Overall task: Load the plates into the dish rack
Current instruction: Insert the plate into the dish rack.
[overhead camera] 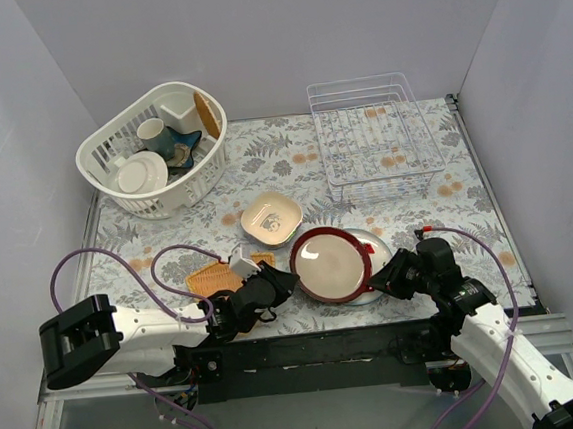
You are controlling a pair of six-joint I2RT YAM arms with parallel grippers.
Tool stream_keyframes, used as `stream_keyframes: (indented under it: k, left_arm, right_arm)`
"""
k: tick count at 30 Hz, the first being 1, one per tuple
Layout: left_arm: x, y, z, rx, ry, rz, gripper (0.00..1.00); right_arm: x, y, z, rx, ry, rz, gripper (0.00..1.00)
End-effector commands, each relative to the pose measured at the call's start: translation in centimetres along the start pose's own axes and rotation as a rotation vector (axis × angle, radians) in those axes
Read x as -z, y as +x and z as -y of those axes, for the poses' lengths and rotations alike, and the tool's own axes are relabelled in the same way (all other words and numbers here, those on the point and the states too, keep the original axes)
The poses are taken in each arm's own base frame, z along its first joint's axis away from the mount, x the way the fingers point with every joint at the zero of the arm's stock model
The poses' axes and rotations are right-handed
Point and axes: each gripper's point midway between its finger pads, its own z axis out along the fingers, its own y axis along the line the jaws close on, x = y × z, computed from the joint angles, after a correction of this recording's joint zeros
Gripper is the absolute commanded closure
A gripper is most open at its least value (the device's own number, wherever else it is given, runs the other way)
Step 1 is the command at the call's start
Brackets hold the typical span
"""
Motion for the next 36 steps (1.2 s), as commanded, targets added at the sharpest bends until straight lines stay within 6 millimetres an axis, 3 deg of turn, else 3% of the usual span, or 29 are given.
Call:
stream_keyframes:
  k: [1, 9, 28, 29, 30, 33, 36]
  left_arm:
    - [0.1, -1.9, 4.5, 0.532, 0.088, 0.033, 1.0]
    - [0.0, -1.5, 4.0, 0.528, 0.075, 0.019, 1.0]
    - [-0.9, 0.0, 1.4, 0.512, 0.013, -0.023, 1.0]
    - [-0.9, 0.0, 1.4, 0.516, 0.012, -0.024, 1.0]
    - [-0.9, 0.0, 1.2, 0.514, 0.01, -0.024, 1.0]
    - [-0.9, 0.0, 1.3, 0.516, 0.011, -0.024, 1.0]
    - [-0.9, 0.0, 1.2, 0.513, 0.008, -0.022, 1.0]
  right_arm:
    - [-0.2, -0.5, -0.2, 0.02, -0.014, 0.024, 0.69]
    - [-0.4, -0.6, -0.2, 0.023, -0.019, 0.033, 0.58]
    - [-3.0, -0.6, 1.9, -0.048, 0.025, 0.029, 0.57]
    - [-3.1, -0.5, 1.9, -0.048, 0.027, 0.028, 0.59]
    - [-3.3, -0.4, 2.2, -0.049, 0.035, 0.023, 0.74]
    - [-3.4, -0.3, 2.5, -0.056, 0.055, 0.018, 0.99]
    - [-3.3, -0.2, 2.7, -0.057, 0.059, 0.014, 0.99]
